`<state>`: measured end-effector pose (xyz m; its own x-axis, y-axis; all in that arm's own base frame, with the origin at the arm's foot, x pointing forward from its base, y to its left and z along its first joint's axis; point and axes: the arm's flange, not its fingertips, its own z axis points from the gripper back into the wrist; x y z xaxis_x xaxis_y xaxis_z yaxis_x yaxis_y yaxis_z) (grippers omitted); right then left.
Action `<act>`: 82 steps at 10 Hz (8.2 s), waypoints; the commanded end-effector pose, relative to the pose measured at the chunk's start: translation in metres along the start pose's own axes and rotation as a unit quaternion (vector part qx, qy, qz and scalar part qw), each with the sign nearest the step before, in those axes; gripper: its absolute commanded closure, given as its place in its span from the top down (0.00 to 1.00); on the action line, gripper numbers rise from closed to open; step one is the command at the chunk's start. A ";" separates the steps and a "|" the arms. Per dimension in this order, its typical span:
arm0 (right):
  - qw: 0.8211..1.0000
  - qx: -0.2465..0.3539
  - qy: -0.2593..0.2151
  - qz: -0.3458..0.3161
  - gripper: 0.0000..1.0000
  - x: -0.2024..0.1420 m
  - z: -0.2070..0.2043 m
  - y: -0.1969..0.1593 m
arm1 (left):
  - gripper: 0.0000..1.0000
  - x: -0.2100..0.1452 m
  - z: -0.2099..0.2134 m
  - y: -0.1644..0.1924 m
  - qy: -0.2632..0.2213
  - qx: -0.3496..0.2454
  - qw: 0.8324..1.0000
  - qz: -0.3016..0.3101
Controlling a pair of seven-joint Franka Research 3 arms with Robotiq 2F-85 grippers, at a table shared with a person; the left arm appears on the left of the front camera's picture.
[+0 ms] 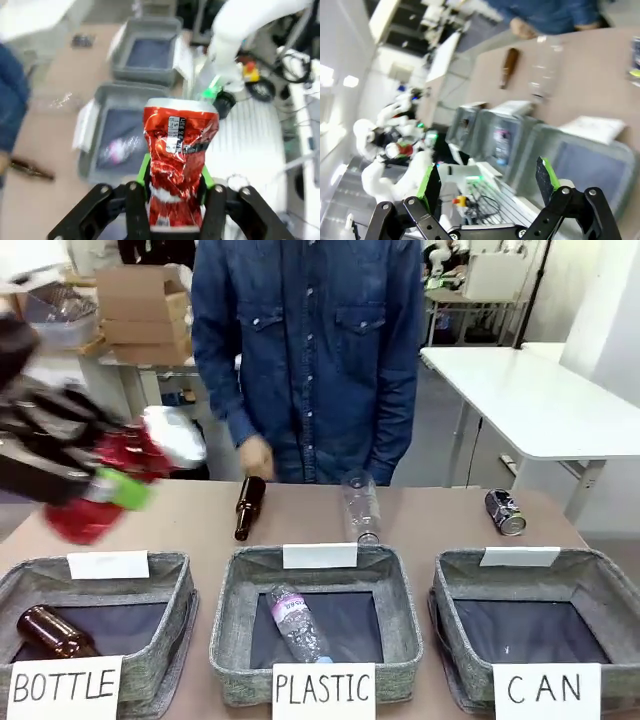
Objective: Sort the can waste into the basket.
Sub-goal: Pick up the can waste from the table and place it in the right Fabric basket.
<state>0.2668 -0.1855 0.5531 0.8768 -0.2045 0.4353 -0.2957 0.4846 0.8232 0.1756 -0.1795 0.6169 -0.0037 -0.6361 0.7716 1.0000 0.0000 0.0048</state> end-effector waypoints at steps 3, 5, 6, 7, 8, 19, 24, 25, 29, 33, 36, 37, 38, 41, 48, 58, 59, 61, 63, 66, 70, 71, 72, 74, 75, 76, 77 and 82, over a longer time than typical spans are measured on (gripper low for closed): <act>0.992 -0.098 -0.063 -0.044 1.00 -0.072 0.106 -0.047 | 0.40 0.118 -0.149 0.005 -0.008 -0.069 0.993 -0.090; 0.996 -0.084 -0.025 -0.028 1.00 -0.047 0.085 -0.023 | 0.40 0.156 -0.232 -0.002 -0.007 -0.043 0.987 -0.155; 0.996 -0.084 -0.025 -0.028 1.00 -0.047 0.085 -0.023 | 0.40 0.168 -0.270 0.001 0.003 -0.016 0.981 -0.192; 0.996 -0.084 -0.025 -0.028 1.00 -0.047 0.085 -0.023 | 0.40 0.176 -0.306 0.007 0.011 -0.024 0.982 -0.185; 0.996 -0.084 -0.025 -0.028 1.00 -0.047 0.085 -0.023 | 0.40 0.174 -0.334 0.014 0.018 -0.009 0.983 -0.180; 0.996 -0.084 -0.025 -0.028 1.00 -0.047 0.085 -0.023 | 0.40 0.142 -0.430 0.092 0.086 -0.012 0.984 -0.157; 0.996 -0.084 -0.025 -0.028 1.00 -0.047 0.085 -0.023 | 1.00 0.141 -0.426 0.088 0.088 -0.030 0.982 -0.163; 0.996 -0.084 -0.025 -0.028 1.00 -0.047 0.085 -0.023 | 1.00 0.141 -0.425 0.087 0.088 -0.029 0.982 -0.163; 0.996 -0.084 -0.025 -0.028 1.00 -0.047 0.085 -0.023 | 1.00 0.138 -0.404 0.082 0.113 -0.030 0.984 -0.131; 0.996 -0.084 -0.025 -0.028 1.00 -0.047 0.085 -0.023 | 1.00 0.098 -0.236 0.065 0.193 -0.072 0.977 -0.059; 0.996 -0.084 -0.025 -0.028 1.00 -0.047 0.085 -0.023 | 1.00 0.007 -0.085 0.097 0.194 0.013 0.977 0.085; 0.996 -0.084 -0.025 -0.028 1.00 -0.047 0.085 -0.023 | 1.00 -0.033 -0.044 0.115 0.187 0.033 0.967 0.168; 0.996 -0.084 -0.025 -0.028 1.00 -0.047 0.085 -0.023 | 1.00 -0.072 -0.008 0.131 0.192 0.051 0.942 0.269; 0.998 -0.001 0.035 0.046 1.00 -0.026 0.024 0.012 | 1.00 -0.173 0.080 0.165 0.070 0.020 0.828 0.556; 0.990 0.055 0.107 0.078 1.00 -0.005 -0.121 0.078 | 1.00 -0.248 0.132 0.151 0.031 -0.021 0.803 0.594; 0.990 0.055 0.107 0.078 1.00 -0.005 -0.121 0.078 | 1.00 -0.248 0.132 0.151 0.031 -0.021 0.803 0.594; 0.990 0.055 0.107 0.078 1.00 -0.005 -0.121 0.078 | 1.00 -0.248 0.132 0.151 0.031 -0.021 0.803 0.594; 0.990 0.055 0.107 0.078 1.00 -0.005 -0.121 0.078 | 1.00 -0.248 0.132 0.151 0.031 -0.021 0.803 0.594; 0.975 -0.147 0.108 0.129 1.00 -0.003 -0.131 0.076 | 1.00 -0.248 0.132 0.151 0.031 -0.021 0.803 0.594; 0.895 -0.380 0.186 0.145 1.00 -0.009 -0.143 0.055 | 1.00 -0.248 0.132 0.151 0.031 -0.021 0.803 0.594; 0.919 -0.319 0.157 0.170 1.00 0.001 -0.136 0.059 | 1.00 -0.248 0.132 0.151 0.031 -0.021 0.803 0.594; 0.914 -0.354 0.112 0.161 1.00 -0.010 -0.122 0.062 | 1.00 -0.248 0.132 0.151 0.031 -0.021 0.803 0.594; 0.894 -0.429 0.092 0.097 1.00 0.001 -0.135 0.057 | 1.00 -0.248 0.132 0.151 0.031 -0.021 0.803 0.594; 0.878 -0.458 0.107 0.086 1.00 0.043 -0.183 0.035 | 1.00 -0.248 0.132 0.151 0.031 -0.021 0.803 0.594; 0.865 -0.486 0.112 0.058 1.00 0.064 -0.209 0.012 | 1.00 -0.248 0.132 0.151 0.031 -0.021 0.803 0.594; 0.864 -0.490 0.115 0.024 1.00 0.083 -0.236 -0.017 | 1.00 -0.248 0.132 0.151 0.031 -0.021 0.803 0.594; 0.847 -0.520 0.108 0.010 1.00 0.098 -0.261 -0.052 | 1.00 -0.248 0.132 0.151 0.031 -0.021 0.803 0.594; 0.847 -0.529 0.050 0.011 1.00 0.120 -0.319 -0.179 | 1.00 -0.248 0.132 0.151 0.031 -0.021 0.803 0.594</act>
<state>0.5357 -0.0233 0.3485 0.9446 -0.0686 0.3211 0.0771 0.9969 -0.0137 0.3288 0.0775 0.5112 0.9568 -0.2345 0.1721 0.2827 0.6098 -0.7404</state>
